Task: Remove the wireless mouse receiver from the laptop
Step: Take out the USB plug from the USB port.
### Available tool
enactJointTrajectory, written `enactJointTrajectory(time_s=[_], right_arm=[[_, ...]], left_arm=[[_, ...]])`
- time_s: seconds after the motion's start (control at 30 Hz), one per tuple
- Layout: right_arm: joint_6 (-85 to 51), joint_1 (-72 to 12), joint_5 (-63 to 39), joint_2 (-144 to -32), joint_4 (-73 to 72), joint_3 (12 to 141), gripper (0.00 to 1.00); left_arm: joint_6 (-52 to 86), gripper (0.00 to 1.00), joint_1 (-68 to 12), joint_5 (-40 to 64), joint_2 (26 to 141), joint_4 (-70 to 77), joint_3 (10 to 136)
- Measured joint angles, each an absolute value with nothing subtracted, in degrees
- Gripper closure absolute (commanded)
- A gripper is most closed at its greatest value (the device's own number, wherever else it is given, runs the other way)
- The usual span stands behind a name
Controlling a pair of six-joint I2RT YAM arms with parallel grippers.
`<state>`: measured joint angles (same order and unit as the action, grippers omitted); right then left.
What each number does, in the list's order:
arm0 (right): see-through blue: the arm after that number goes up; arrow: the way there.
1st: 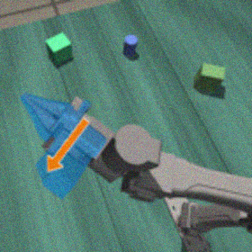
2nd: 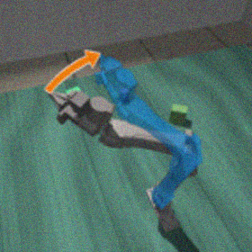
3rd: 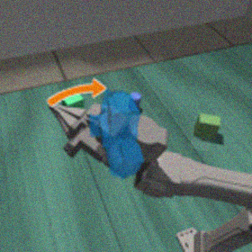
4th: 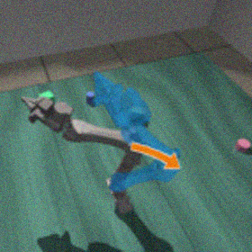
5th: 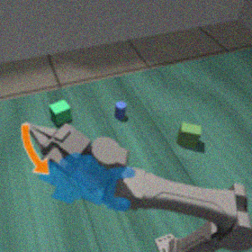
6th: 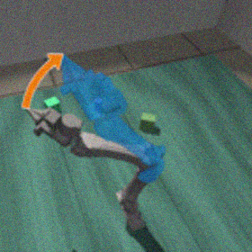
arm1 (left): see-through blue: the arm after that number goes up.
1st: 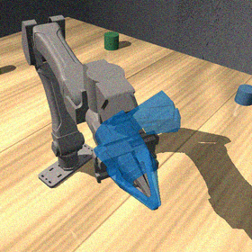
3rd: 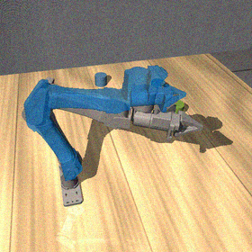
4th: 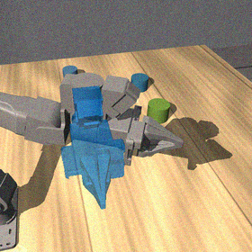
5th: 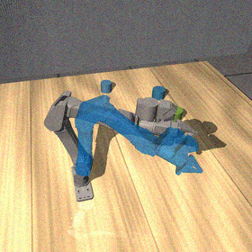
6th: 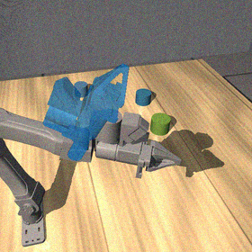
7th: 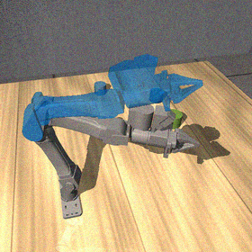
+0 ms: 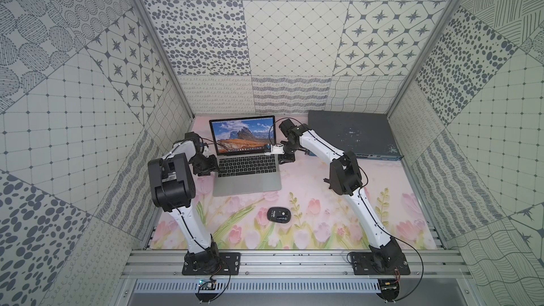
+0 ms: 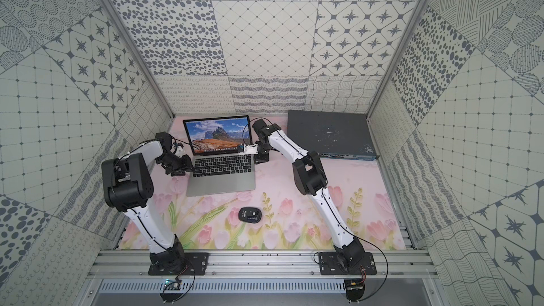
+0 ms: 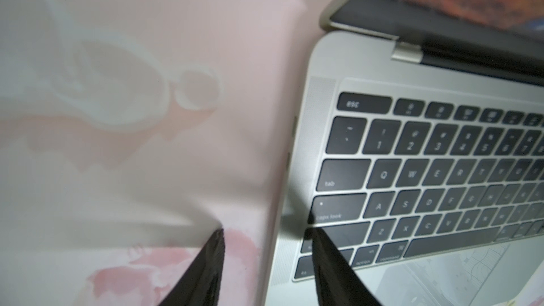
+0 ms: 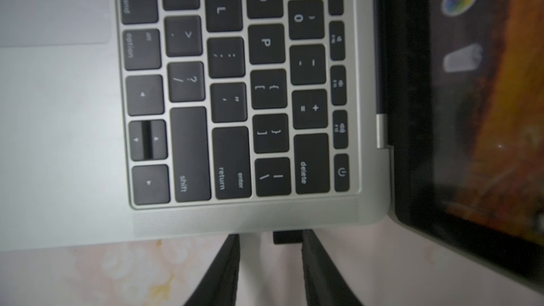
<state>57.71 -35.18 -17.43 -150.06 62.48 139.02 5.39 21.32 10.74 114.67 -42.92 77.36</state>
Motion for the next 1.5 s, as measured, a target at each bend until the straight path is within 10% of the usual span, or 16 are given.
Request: enactJointTrajectory(time_s=[0.57, 1.5], right_arm=[[55.59, -36.32, -14.28, -152.75, 65.63, 144.75, 1.0], [51.9, -25.65, -19.92, -134.96, 62.94, 114.76, 1.0]], left_arm=[[5.39, 0.48, 21.32, 10.85, 114.43, -42.41, 76.95], [5.78, 0.46, 21.3, 10.7, 113.19, -41.76, 76.29]])
